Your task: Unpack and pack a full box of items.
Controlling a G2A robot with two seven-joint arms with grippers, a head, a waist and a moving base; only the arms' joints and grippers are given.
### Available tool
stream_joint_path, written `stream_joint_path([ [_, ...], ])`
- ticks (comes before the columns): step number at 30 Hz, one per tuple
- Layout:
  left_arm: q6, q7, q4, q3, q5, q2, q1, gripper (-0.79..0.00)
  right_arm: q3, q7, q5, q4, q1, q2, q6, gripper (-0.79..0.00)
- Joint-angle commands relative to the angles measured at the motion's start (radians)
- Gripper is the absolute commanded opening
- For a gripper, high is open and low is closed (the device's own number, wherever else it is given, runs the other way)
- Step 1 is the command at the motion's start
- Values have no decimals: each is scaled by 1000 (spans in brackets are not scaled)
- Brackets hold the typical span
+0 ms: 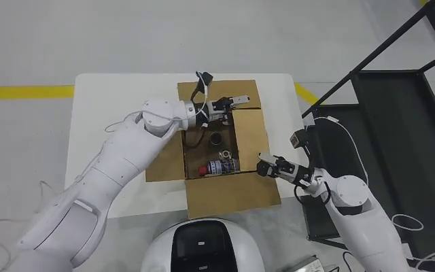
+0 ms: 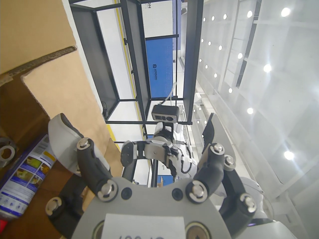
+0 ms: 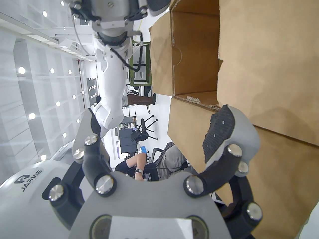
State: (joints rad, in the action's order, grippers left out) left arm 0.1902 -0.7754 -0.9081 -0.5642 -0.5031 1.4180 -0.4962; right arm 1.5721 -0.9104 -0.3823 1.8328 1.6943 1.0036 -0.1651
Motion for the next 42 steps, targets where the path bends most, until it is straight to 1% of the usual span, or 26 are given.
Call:
stream_joint_path([
  [1,12,1,71,30,12,28,13,0,-6,-14,8,9,9,-1,19,0],
  [4,45,6,153,64,32,64,26,0,-24,-15,36,24,11,-2,41,0],
  [8,85,-3,238,93,41,112,44,0,-48,-18,43,36,7,-1,58,0],
  [10,88,-14,274,102,38,134,51,0,-61,-17,52,40,5,-1,69,0],
  [14,121,-23,331,111,31,172,58,0,-83,-18,67,52,4,-1,84,0],
  [18,195,-67,363,93,-27,203,58,0,-95,-21,81,64,4,-2,89,0],
  [20,229,-115,366,68,-93,214,60,0,-99,-32,86,70,3,-2,83,0],
  [22,273,-137,366,53,-121,224,66,0,-106,-50,99,81,6,-4,73,0],
  [26,273,-187,371,38,-165,246,73,0,-109,-43,103,88,8,-5,59,0],
  [28,261,-192,381,38,-173,260,74,0,-104,-2,87,85,7,-2,31,0],
  [30,245,-207,393,34,-195,273,72,0,-94,56,58,82,16,1,-22,0],
  [35,253,-252,438,24,-215,298,76,0,-41,176,53,92,70,5,-132,0],
  [39,305,-295,467,2,-216,299,87,0,4,265,73,108,122,7,-187,0],
  [41,334,-320,479,-13,-209,292,94,0,32,400,140,122,154,13,-205,0],
  [42,350,-327,484,-20,-202,286,98,0,28,433,161,137,172,15,-206,0],
])
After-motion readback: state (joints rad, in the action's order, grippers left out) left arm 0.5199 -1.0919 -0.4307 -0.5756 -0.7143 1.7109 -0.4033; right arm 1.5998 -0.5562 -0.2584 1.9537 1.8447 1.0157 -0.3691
